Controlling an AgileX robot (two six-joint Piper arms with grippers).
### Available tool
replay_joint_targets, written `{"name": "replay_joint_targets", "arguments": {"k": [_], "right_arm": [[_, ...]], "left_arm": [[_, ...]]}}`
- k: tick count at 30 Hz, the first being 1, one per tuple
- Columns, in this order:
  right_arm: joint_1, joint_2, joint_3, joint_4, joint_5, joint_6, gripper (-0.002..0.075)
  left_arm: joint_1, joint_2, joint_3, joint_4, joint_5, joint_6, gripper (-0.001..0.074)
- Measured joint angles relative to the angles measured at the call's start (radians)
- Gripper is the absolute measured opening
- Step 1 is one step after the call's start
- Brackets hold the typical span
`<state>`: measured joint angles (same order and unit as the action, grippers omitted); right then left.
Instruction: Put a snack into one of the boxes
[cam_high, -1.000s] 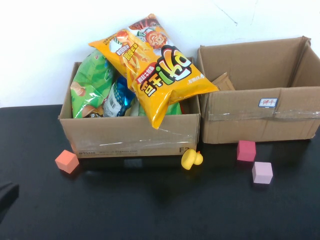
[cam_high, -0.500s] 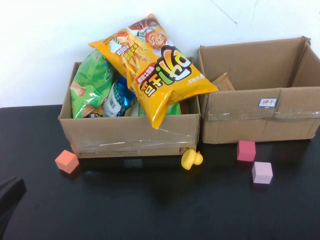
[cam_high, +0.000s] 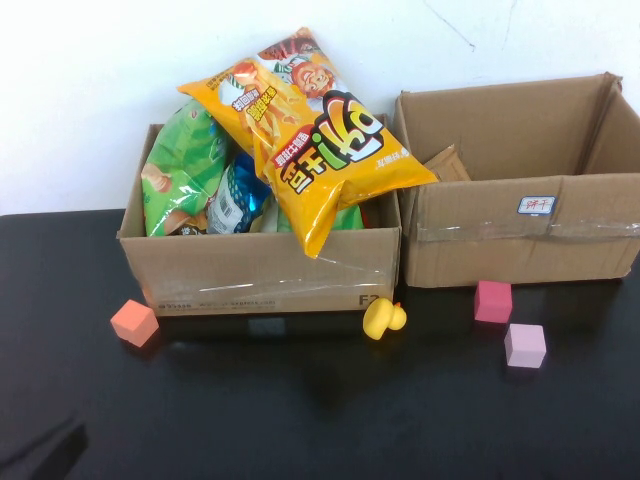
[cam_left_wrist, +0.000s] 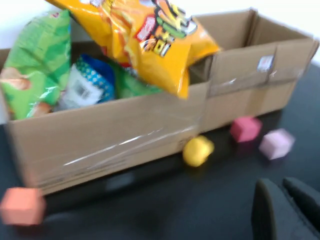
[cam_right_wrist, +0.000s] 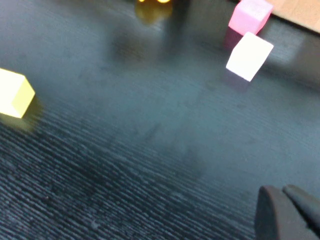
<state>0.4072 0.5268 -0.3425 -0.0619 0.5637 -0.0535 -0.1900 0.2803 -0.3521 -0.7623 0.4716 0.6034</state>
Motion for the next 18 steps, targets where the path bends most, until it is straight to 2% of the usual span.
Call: {"name": "replay_joint_targets", "arguments": {"k": [4,10,15,18], "right_arm": [[0.000,0.000,0.000,0.000,0.003,0.000,-0.0001],[0.000,0.000,0.000,0.000,0.004,0.000,-0.0001],[0.000,0.000,0.000,0.000,0.007,0.000,-0.0001],[0.000,-0.001,0.000,0.000,0.011,0.000,-0.0001]], "left_arm": [[0.018,-0.107,0.074,0.238,-0.019,-0.026,-0.0001],[0.115,-0.246,0.228,0.488,-0.138,-0.245,-0.0001],[0.170,-0.289,0.360,0.635,-0.301,-0.404,-0.0001],[0.190,-0.290,0.374,0.660,-0.228,-0.472,-0.0001]]}}
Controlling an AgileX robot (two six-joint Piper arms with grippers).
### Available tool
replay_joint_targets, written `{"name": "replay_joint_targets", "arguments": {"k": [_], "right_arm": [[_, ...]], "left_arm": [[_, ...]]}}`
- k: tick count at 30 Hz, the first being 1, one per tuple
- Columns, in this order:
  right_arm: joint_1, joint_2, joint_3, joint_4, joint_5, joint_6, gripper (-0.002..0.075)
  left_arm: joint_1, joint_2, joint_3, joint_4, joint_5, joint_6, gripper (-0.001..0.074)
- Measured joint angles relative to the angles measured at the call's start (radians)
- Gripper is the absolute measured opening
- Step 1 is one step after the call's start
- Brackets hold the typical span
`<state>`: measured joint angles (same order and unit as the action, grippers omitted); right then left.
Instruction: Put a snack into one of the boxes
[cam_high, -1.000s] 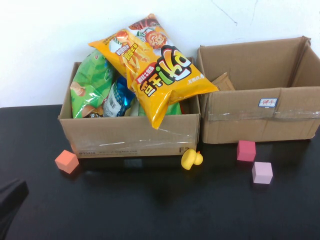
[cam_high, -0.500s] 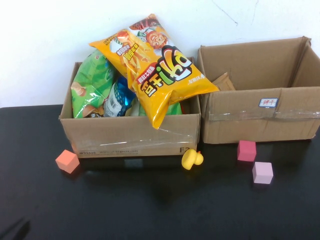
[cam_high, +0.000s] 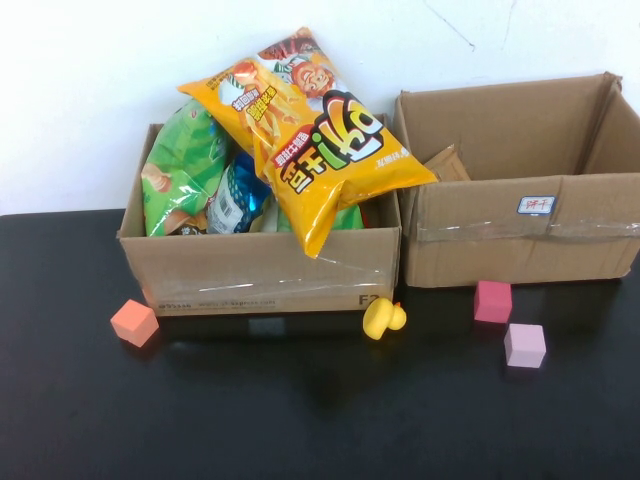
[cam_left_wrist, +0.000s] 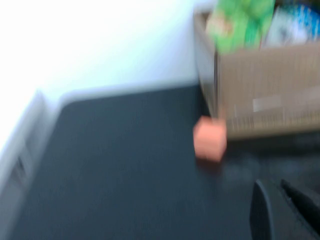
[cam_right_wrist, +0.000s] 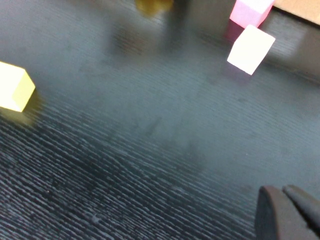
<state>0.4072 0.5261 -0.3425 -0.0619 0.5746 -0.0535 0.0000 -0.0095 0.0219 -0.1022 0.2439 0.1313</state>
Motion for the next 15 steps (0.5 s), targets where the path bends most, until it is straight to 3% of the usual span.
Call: {"name": "replay_joint_targets", "arguments": {"k": [4,15], "right_arm": [[0.000,0.000,0.000,0.000,0.005,0.000,-0.0001],[0.000,-0.002,0.000,0.000,0.005,0.011,-0.0001]], "left_arm": [[0.003,0.000,0.000,0.012,0.089,-0.032,-0.0001],[-0.008,0.000,-0.002,0.022,0.101,-0.015,-0.0001]]}}
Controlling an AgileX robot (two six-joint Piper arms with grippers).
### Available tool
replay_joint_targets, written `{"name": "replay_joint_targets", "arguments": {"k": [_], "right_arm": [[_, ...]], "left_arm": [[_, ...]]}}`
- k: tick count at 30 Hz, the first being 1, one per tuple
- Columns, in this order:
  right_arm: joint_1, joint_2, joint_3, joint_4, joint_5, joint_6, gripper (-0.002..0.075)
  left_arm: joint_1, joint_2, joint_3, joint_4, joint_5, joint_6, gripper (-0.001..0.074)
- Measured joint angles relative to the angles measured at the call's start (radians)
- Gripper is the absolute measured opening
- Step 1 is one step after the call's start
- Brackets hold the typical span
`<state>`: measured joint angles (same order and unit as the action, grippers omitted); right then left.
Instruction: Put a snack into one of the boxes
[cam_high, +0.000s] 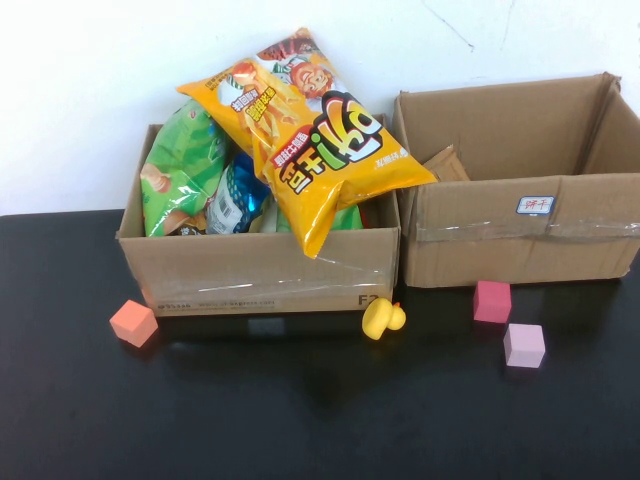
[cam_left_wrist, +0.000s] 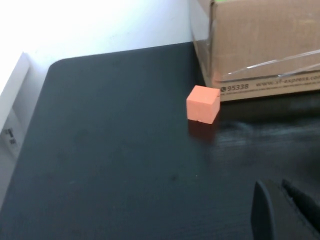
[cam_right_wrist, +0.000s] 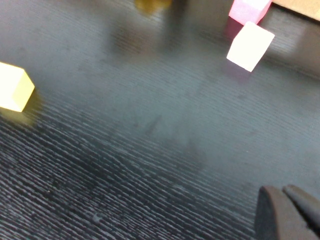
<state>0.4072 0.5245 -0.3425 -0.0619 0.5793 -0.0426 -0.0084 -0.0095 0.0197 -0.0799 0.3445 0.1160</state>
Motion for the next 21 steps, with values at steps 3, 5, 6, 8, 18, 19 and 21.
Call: {"name": "replay_joint_targets", "arguments": {"k": [3,5,6,8,18,19,21], "right_arm": [[0.000,0.000,0.000,0.000,0.000,0.001,-0.0001],[0.000,0.000,0.000,0.000,0.000,0.004,-0.0001],[0.000,0.000,0.000,0.000,0.000,0.004,-0.0001],[0.000,0.000,0.000,0.000,0.000,0.004,-0.0001],[0.000,0.000,0.000,0.000,0.000,0.004,-0.0001],[0.000,0.000,0.000,0.000,0.000,0.004,-0.0001],[0.000,0.000,0.000,0.000,0.000,0.004,-0.0001]], "left_arm": [[-0.012,0.000,0.000,0.000,0.000,0.016,-0.0001],[-0.014,0.000,0.000,0.000,0.000,0.017,-0.0001],[-0.014,0.000,0.000,0.000,0.000,0.017,-0.0001],[-0.014,0.000,0.000,0.000,0.000,0.017,-0.0001],[-0.014,0.000,0.000,0.000,0.000,0.017,-0.0001],[-0.014,0.000,0.000,0.000,0.000,0.017,-0.0001],[-0.014,0.000,0.000,0.000,0.000,0.017,-0.0001]]}}
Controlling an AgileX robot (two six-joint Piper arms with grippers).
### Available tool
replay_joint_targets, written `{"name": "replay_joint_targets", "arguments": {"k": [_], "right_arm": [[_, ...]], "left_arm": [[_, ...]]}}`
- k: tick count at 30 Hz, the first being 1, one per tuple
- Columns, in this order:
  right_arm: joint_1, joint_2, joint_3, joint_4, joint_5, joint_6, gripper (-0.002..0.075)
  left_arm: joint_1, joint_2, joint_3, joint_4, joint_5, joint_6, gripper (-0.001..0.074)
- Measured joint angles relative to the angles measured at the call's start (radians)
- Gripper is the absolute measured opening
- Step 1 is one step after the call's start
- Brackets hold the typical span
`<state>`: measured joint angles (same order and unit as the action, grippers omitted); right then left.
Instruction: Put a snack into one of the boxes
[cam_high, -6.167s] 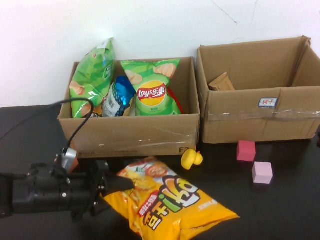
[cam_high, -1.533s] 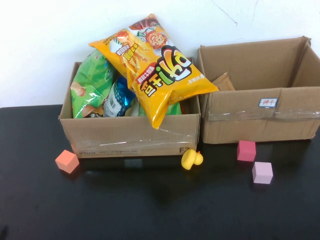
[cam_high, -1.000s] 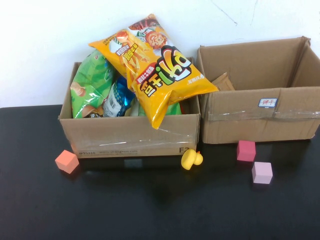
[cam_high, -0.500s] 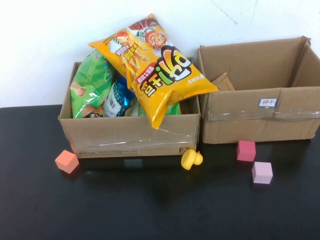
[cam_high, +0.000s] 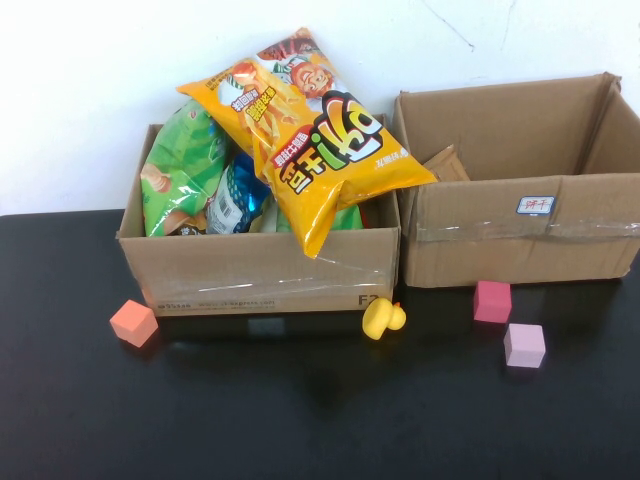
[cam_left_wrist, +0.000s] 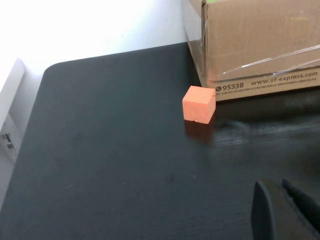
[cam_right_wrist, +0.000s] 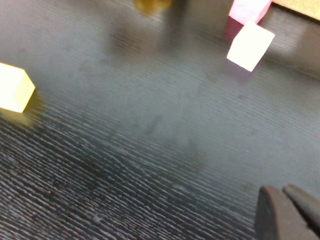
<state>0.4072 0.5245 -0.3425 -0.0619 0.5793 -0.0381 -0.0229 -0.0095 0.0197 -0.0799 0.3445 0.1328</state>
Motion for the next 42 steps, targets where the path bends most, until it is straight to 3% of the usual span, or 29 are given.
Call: {"name": "replay_joint_targets", "arguments": {"k": [8,16,26,42], "right_arm": [[-0.015,-0.092,0.009,-0.058,-0.015,0.006,-0.0001],[-0.237,-0.385,0.164,-0.064,-0.281,0.028,-0.0001],[-0.434,-0.533,0.366,-0.069,-0.275,0.168,-0.0001],[-0.450,-0.533,0.368,-0.065,-0.228,0.165,-0.0001]], "left_arm": [[0.000,0.000,0.000,0.000,0.000,0.000,-0.0001],[0.000,0.000,0.000,0.000,0.000,0.000,-0.0001],[0.000,0.000,0.000,0.000,0.000,0.000,-0.0001],[0.000,0.000,0.000,0.000,0.000,0.001,-0.0001]]}}
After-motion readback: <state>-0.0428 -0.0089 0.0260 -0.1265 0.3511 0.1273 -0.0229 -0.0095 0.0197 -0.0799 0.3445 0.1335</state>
